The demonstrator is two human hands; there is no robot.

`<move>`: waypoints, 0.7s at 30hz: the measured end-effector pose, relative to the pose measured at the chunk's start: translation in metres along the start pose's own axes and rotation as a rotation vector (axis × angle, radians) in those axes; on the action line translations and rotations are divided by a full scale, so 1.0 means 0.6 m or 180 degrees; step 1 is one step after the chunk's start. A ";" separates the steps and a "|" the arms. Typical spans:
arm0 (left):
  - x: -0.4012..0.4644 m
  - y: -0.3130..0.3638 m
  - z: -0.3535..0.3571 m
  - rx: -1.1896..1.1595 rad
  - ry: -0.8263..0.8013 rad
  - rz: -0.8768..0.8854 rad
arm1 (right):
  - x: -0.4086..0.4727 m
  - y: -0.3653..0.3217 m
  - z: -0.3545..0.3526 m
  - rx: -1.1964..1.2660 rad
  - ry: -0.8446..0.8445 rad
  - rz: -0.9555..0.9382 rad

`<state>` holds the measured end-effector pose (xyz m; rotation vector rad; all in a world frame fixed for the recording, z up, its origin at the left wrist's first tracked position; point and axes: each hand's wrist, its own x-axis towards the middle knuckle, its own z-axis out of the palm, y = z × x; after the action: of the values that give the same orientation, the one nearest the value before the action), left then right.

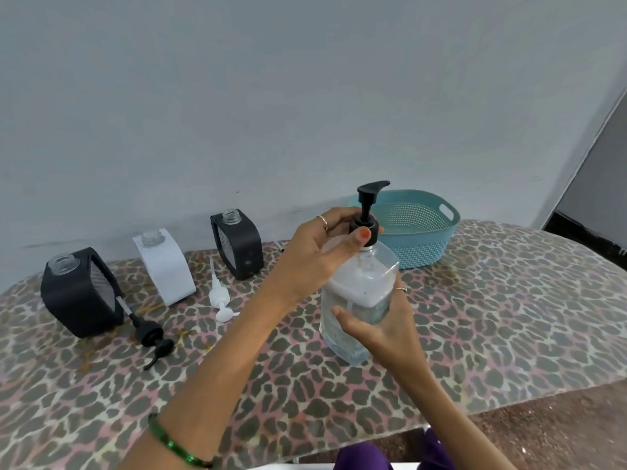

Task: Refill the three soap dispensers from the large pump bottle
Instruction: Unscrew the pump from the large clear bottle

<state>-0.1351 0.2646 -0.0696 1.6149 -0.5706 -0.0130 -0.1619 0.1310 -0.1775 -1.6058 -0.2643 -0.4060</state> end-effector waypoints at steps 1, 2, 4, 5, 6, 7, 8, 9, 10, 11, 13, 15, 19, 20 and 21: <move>0.002 -0.002 0.000 -0.0016 0.0067 -0.0002 | 0.000 0.000 0.000 -0.0008 -0.0002 0.0018; 0.004 -0.005 0.001 -0.0039 0.0131 0.0001 | 0.000 -0.001 0.000 -0.0020 -0.0003 0.0029; 0.008 -0.007 0.003 -0.0049 0.0227 0.0017 | 0.000 -0.001 0.000 -0.0051 -0.0015 0.0062; 0.009 -0.009 0.005 -0.0039 0.0244 0.0025 | 0.001 -0.001 -0.001 -0.0051 -0.0029 0.0087; 0.009 -0.011 0.008 -0.0030 0.0246 0.0022 | 0.000 0.000 -0.002 -0.0047 -0.0043 0.0121; 0.009 -0.012 0.010 -0.0004 0.0239 0.0014 | 0.001 0.000 -0.004 -0.0048 -0.0057 0.0150; 0.009 -0.012 0.012 0.0045 0.0225 -0.0002 | 0.001 0.000 -0.005 -0.0060 -0.0073 0.0178; 0.009 -0.012 0.013 0.0119 0.0201 -0.0020 | 0.000 0.000 -0.006 -0.0075 -0.0089 0.0201; 0.010 -0.009 0.014 0.0205 0.0176 -0.0030 | 0.000 0.000 -0.007 -0.0086 -0.0105 0.0221; 0.011 -0.006 0.015 0.0279 0.0157 -0.0037 | 0.001 0.000 -0.007 -0.0084 -0.0120 0.0253; 0.013 -0.001 0.017 0.0327 0.0174 -0.0038 | 0.002 0.001 -0.009 -0.0066 -0.0149 0.0299; 0.015 0.000 0.021 0.0275 0.0258 -0.0037 | 0.000 0.001 -0.009 -0.0072 -0.0171 0.0317; 0.011 0.000 0.020 0.0279 0.0241 -0.0032 | -0.004 -0.003 -0.008 -0.0071 -0.0198 0.0343; 0.008 0.003 0.017 0.0251 0.0127 -0.0065 | -0.004 -0.004 -0.008 -0.0063 -0.0211 0.0322; 0.004 0.007 0.013 0.0209 -0.0046 -0.0118 | -0.005 -0.005 -0.008 -0.0044 -0.0218 0.0301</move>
<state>-0.1373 0.2564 -0.0661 1.6904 -0.5572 -0.0335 -0.1665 0.1267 -0.1758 -1.6408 -0.2370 -0.2811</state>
